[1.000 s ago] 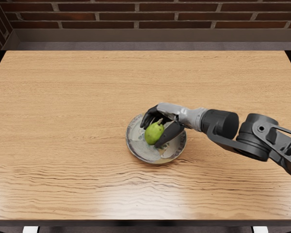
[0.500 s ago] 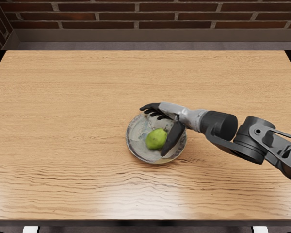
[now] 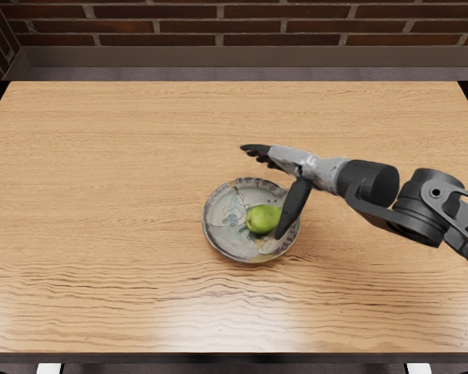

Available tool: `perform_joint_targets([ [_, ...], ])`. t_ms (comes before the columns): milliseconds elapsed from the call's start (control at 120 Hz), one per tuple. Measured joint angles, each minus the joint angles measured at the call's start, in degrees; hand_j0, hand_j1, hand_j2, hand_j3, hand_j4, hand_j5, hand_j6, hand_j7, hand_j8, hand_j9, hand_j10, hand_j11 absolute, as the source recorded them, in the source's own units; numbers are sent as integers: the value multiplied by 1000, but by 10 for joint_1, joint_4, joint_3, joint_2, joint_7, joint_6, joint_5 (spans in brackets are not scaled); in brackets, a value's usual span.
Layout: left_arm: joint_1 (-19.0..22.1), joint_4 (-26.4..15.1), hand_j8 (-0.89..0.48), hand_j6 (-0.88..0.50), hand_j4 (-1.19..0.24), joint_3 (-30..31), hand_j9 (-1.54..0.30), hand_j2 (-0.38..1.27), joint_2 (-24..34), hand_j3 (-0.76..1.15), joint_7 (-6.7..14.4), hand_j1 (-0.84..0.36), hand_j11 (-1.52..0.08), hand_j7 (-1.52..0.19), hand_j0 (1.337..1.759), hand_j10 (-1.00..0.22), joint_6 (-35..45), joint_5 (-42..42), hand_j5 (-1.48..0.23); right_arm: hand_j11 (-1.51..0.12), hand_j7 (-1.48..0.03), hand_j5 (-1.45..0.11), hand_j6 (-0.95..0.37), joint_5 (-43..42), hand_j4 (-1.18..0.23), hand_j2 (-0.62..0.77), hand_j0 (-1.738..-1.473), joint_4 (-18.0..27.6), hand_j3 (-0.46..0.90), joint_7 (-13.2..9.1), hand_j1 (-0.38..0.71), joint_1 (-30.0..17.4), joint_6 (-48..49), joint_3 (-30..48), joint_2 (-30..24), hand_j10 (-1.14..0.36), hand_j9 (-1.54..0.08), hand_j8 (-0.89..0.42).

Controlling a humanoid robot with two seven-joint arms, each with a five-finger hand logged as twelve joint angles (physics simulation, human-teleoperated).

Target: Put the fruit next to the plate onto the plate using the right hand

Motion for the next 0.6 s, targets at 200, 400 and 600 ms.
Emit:
perform_joint_targets([
  [200, 0, 0, 0, -1, 0, 0, 0, 0, 0, 0, 0, 349, 0, 0, 1658, 0, 0, 0, 0, -6, -6, -6, -5, 166, -5, 1, -1658, -2, 0, 1, -345, 0, 127, 63, -85, -5, -6, -4],
  [400, -3, 0, -1, -1, 0, 0, 0, 0, 0, 0, 0, 349, 0, 0, 1658, 0, 0, 0, 0, -2, -2, -2, -3, 310, -2, 1, -1658, -22, 0, 4, -348, 0, 226, 85, -177, -2, -2, -2],
  [600, 1, 0, 0, -1, 0, 0, 0, 0, 0, 0, -1, 349, 0, 0, 1658, 0, 0, 0, 0, -1, -1, -1, -2, 399, -2, 1, -1658, -53, 0, 7, -349, -2, 248, 91, -237, -1, -1, -2],
])
